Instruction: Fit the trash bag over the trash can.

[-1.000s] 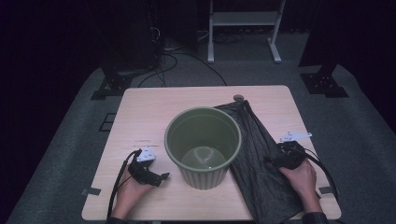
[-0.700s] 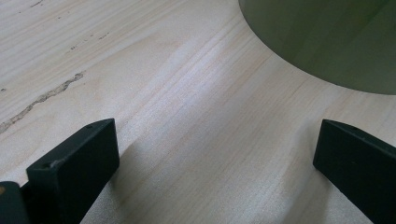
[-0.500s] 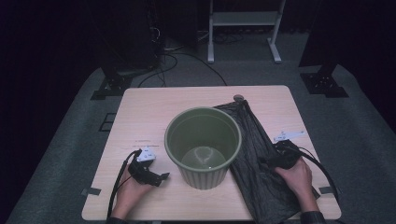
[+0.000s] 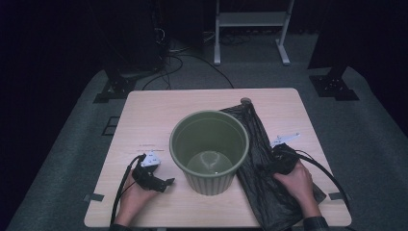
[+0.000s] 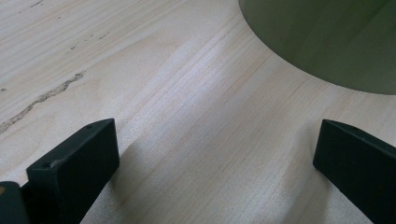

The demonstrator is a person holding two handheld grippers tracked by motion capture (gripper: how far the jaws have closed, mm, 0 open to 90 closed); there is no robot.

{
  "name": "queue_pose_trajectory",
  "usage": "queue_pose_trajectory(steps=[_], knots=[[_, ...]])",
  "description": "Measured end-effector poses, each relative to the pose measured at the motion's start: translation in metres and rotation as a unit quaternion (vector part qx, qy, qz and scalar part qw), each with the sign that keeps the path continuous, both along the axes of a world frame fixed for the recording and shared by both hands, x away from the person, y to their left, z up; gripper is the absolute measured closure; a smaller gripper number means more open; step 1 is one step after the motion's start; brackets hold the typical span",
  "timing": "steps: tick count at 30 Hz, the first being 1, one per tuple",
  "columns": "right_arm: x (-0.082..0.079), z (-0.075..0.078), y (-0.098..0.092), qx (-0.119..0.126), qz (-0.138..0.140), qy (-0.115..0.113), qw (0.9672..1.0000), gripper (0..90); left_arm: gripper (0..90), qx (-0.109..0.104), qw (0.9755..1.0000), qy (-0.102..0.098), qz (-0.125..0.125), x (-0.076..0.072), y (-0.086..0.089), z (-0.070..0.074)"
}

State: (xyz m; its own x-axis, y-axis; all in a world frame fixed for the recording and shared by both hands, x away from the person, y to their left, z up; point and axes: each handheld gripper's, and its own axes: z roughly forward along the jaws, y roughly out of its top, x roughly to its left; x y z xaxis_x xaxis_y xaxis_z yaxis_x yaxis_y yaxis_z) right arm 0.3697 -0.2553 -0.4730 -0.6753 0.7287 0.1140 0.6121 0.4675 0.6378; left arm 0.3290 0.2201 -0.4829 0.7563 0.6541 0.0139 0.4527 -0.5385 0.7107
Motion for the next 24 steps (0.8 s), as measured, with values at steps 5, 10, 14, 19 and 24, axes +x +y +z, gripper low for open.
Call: queue_pose_trajectory(steps=[5,10,14,19,24], knots=[[0.000,0.000,0.008,0.011,0.009,0.006,0.9999,9.2,0.0,0.000,1.0000,0.000,0.000,0.000,0.000,0.000],[0.001,0.001,0.018,0.012,0.015,0.010,0.9998,9.2,0.0,0.000,1.0000,0.000,0.000,0.000,0.000,0.000],[0.002,0.001,0.025,0.023,0.024,0.017,0.9993,9.2,0.0,0.000,1.0000,0.000,0.000,0.000,0.000,0.000],[0.003,0.005,0.025,0.042,0.018,0.017,0.9988,9.2,0.0,0.000,1.0000,0.000,0.000,0.000,0.000,0.000],[0.005,0.007,0.037,0.035,0.031,0.019,0.9987,9.2,0.0,0.000,1.0000,0.000,0.000,0.000,0.000,0.000]])
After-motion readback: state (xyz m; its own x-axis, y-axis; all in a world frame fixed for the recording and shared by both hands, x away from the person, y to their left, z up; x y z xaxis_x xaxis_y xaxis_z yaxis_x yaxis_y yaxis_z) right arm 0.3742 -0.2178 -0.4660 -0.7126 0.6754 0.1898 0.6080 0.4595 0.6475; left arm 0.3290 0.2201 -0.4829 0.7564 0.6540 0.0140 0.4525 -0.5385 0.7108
